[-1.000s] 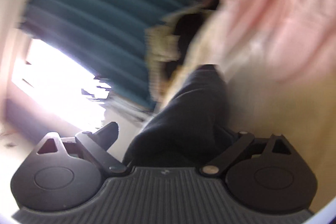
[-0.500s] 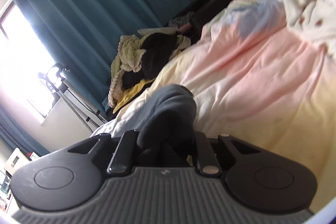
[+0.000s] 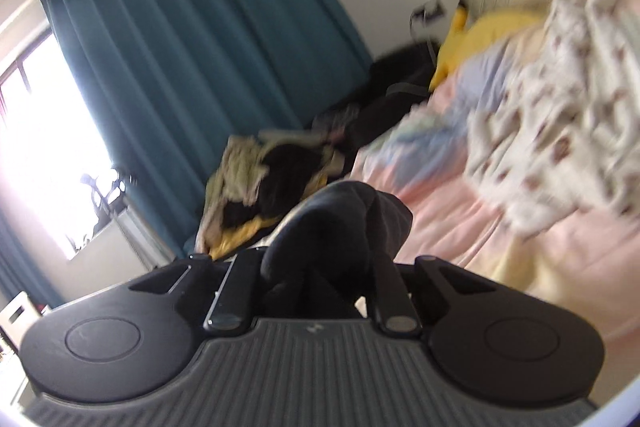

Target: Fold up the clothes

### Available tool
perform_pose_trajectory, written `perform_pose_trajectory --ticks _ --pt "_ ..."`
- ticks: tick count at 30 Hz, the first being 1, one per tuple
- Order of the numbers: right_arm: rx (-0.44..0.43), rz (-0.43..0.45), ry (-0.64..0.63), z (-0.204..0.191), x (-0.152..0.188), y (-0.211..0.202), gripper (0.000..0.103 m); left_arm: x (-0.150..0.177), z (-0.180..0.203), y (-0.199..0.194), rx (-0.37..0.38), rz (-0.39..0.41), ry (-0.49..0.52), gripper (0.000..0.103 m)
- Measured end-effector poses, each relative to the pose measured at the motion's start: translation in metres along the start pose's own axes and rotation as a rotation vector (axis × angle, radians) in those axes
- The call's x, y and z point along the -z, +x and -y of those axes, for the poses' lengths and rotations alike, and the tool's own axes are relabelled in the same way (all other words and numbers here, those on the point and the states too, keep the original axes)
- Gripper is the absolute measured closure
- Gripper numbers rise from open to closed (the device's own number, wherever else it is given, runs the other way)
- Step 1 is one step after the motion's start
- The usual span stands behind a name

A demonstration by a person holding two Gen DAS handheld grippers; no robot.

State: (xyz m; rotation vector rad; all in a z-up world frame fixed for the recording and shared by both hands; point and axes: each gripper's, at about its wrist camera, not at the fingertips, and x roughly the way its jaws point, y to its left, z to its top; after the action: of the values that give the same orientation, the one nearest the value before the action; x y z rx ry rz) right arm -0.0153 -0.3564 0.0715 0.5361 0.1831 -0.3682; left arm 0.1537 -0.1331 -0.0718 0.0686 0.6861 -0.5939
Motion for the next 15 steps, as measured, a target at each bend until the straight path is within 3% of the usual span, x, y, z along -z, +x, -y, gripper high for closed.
perform_pose_trajectory --ticks 3,5,9,13,15 --pt "0.018 -0.007 -0.062 -0.015 -0.001 -0.013 0.087 -0.008 0.011 -0.009 -0.053 0.006 0.104 0.009" --pt "0.032 0.002 -0.092 -0.029 -0.001 -0.011 0.087 -0.022 0.003 -0.031 -0.062 0.057 0.114 0.009" --pt "0.003 0.008 -0.151 -0.071 -0.002 0.007 0.086 -0.047 -0.038 -0.083 -0.104 0.119 -0.005 0.008" --pt "-0.074 0.014 -0.236 -0.140 0.012 0.030 0.086 -0.055 -0.075 -0.126 -0.207 0.134 -0.052 0.008" --pt "-0.125 0.006 -0.290 -0.179 0.026 0.043 0.086 -0.056 -0.100 -0.146 -0.234 0.165 -0.125 0.008"
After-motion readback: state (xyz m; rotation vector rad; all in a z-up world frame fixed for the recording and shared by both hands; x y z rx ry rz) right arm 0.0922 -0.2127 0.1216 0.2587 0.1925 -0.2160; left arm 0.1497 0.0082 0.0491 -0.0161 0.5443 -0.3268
